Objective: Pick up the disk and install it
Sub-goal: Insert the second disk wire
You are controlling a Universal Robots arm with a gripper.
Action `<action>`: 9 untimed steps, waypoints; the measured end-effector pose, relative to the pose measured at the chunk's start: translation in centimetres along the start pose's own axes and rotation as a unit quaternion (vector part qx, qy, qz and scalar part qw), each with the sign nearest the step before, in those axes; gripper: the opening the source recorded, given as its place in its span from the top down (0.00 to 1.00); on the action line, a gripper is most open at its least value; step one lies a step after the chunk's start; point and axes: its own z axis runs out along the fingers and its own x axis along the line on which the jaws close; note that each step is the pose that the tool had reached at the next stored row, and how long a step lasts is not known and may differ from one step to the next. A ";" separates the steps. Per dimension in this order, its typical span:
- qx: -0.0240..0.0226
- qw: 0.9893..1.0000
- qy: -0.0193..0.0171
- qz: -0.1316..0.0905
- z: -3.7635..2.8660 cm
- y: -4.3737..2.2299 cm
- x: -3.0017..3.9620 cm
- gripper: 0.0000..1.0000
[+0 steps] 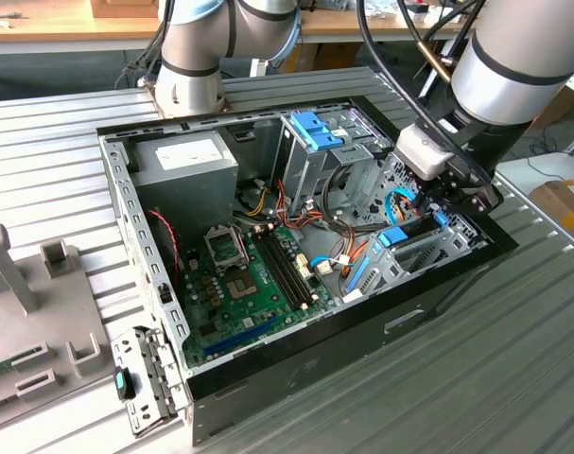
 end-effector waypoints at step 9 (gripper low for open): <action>0.007 1.000 0.000 -0.002 0.35 0.48 0.31 0.84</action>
